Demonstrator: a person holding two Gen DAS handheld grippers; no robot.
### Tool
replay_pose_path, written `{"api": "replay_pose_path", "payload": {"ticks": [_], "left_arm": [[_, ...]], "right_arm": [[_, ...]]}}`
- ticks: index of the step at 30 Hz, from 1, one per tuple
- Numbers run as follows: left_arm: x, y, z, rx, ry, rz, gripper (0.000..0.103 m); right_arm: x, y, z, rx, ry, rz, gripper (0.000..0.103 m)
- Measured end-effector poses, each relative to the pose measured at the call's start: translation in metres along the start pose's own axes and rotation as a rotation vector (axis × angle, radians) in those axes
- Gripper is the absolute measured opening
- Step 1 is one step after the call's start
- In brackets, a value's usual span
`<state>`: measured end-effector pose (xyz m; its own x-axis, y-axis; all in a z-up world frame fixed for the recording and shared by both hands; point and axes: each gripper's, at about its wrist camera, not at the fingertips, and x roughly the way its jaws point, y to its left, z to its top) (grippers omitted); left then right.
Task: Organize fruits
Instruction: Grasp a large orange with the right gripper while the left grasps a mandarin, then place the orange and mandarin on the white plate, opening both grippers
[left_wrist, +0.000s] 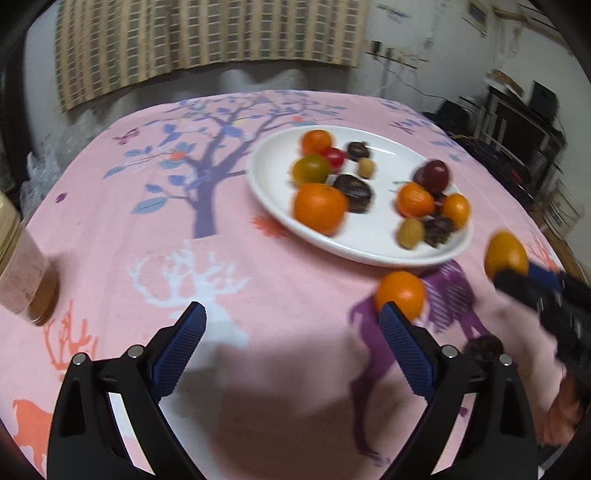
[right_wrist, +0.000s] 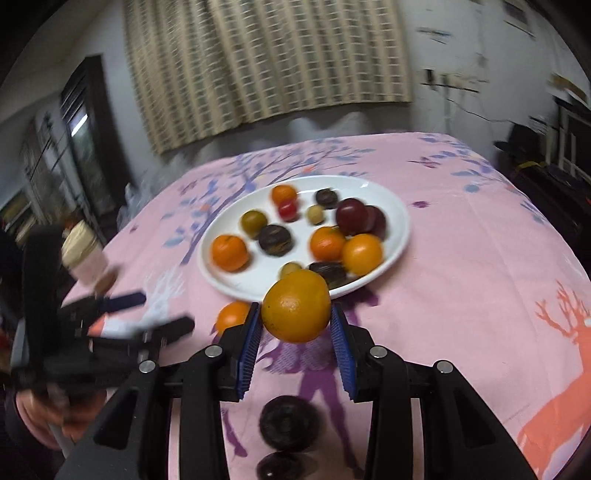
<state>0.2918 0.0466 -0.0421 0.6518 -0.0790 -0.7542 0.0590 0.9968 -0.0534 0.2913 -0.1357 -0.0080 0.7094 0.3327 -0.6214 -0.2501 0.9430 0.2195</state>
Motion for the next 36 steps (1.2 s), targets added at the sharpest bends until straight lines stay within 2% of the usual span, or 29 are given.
{"api": "replay_pose_path", "payload": {"ticks": [4,8,12,14,16,21,24,28,32,36], "left_arm": [[0.002,-0.036,-0.005,0.102,-0.008,-0.054,0.091],[0.015,-0.059,-0.001,0.156,0.007,-0.051,0.071],[0.030,-0.068,0.003,0.154,0.041,-0.060,0.064],[0.035,-0.069,0.004,0.156,0.054,-0.066,0.047],[0.039,-0.069,0.004,0.151,0.069,-0.089,0.037],[0.027,-0.066,-0.001,0.160,0.051,-0.087,0.037],[0.001,-0.058,0.008,0.145,-0.027,-0.104,0.037],[-0.021,-0.041,0.040,0.074,-0.132,-0.113,0.037],[-0.008,-0.027,0.073,-0.003,-0.152,-0.114,0.037],[0.020,-0.022,0.098,-0.018,-0.162,-0.049,0.037]], "right_arm": [[0.001,-0.010,0.003,0.046,-0.008,-0.018,0.038],[0.003,-0.010,0.004,0.042,-0.004,-0.014,0.038],[0.002,-0.010,0.001,0.044,0.006,-0.007,0.038],[0.001,-0.008,0.000,0.043,0.008,-0.006,0.038],[0.001,-0.008,0.000,0.042,0.007,-0.007,0.038],[0.000,-0.005,-0.001,0.031,0.003,-0.012,0.038],[-0.002,0.000,0.002,0.009,-0.030,-0.003,0.038],[-0.001,0.002,0.023,0.003,-0.101,-0.013,0.038],[0.018,0.005,0.054,0.000,-0.133,-0.014,0.038],[0.055,0.009,0.075,-0.012,-0.111,-0.025,0.038]]}}
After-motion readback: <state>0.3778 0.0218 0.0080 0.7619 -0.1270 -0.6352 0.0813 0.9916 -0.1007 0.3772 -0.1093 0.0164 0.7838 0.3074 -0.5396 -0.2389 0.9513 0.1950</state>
